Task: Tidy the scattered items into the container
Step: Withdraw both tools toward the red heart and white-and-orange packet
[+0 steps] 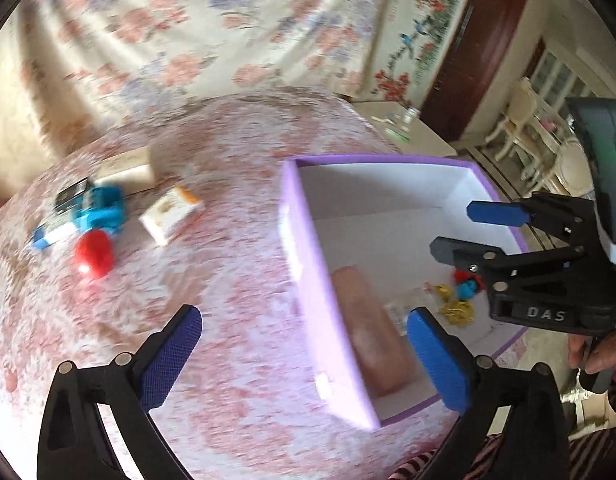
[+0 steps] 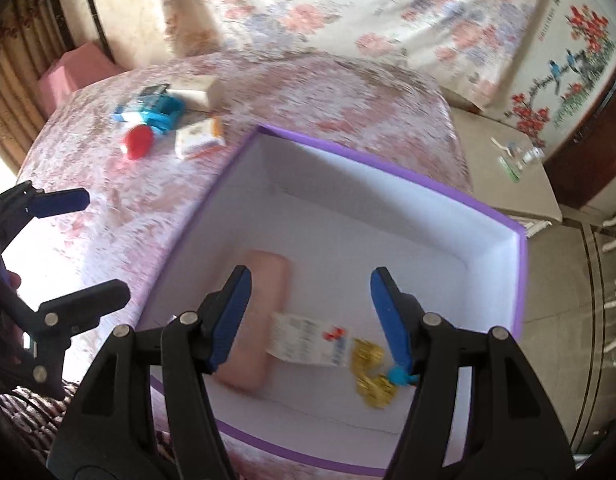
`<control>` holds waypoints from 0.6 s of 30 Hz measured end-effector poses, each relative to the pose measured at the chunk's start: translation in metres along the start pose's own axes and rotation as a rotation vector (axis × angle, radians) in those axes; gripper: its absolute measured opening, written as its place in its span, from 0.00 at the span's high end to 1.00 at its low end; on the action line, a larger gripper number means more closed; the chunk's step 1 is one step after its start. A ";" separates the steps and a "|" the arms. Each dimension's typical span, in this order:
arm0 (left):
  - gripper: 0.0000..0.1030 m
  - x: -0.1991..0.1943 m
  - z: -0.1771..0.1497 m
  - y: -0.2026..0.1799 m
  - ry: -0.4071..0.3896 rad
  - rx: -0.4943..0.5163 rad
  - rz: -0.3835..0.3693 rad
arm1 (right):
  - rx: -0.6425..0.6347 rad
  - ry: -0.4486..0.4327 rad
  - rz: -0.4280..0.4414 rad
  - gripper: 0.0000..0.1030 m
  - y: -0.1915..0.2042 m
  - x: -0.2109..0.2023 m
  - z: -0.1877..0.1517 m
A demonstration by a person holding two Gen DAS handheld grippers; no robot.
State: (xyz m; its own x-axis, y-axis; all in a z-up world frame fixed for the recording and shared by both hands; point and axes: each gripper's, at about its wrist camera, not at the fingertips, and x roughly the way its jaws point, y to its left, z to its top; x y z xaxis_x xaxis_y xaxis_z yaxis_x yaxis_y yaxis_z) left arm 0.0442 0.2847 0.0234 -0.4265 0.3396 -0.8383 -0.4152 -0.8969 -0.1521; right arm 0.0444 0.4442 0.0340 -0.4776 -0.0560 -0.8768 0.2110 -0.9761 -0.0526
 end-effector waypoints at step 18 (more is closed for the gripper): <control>0.00 0.009 -0.035 0.182 0.113 -0.157 0.074 | 0.020 0.051 0.030 0.32 0.151 0.053 0.075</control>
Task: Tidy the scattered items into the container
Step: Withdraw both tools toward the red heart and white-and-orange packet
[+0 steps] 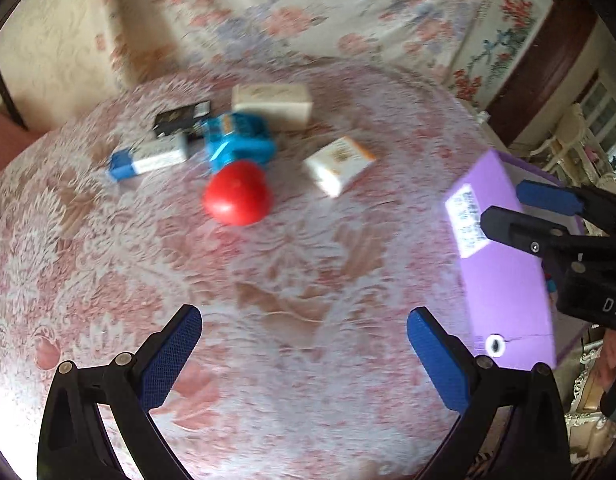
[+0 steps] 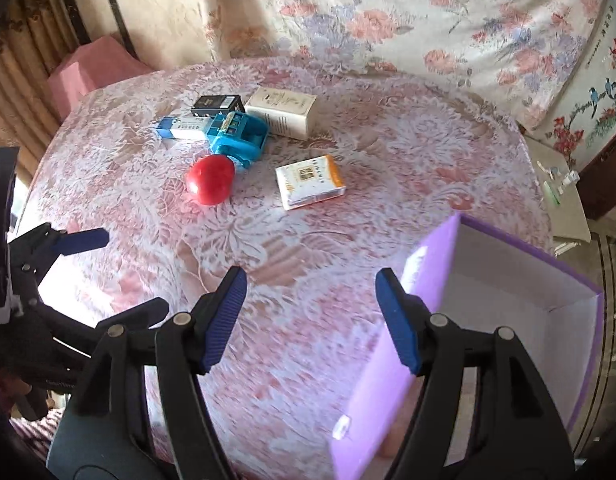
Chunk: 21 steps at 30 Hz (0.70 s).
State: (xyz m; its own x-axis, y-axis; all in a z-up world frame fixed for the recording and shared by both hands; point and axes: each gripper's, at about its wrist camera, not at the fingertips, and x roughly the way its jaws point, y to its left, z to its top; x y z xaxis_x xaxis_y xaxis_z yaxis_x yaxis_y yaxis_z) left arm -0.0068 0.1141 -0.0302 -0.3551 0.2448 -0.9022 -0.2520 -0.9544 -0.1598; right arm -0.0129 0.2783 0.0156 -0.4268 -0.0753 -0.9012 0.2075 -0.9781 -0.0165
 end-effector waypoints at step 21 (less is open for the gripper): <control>0.00 0.082 0.050 0.059 0.074 0.015 0.031 | 0.294 0.203 -0.028 0.32 0.007 0.108 0.033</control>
State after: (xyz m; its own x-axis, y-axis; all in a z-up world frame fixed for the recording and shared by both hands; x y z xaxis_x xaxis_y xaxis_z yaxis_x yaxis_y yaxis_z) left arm -0.0957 0.0861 -0.0937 -0.2956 0.2012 -0.9339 -0.2558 -0.9585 -0.1255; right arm -0.0868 0.2565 -0.0672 -0.2389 -0.0364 -0.9704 -0.0763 -0.9955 0.0561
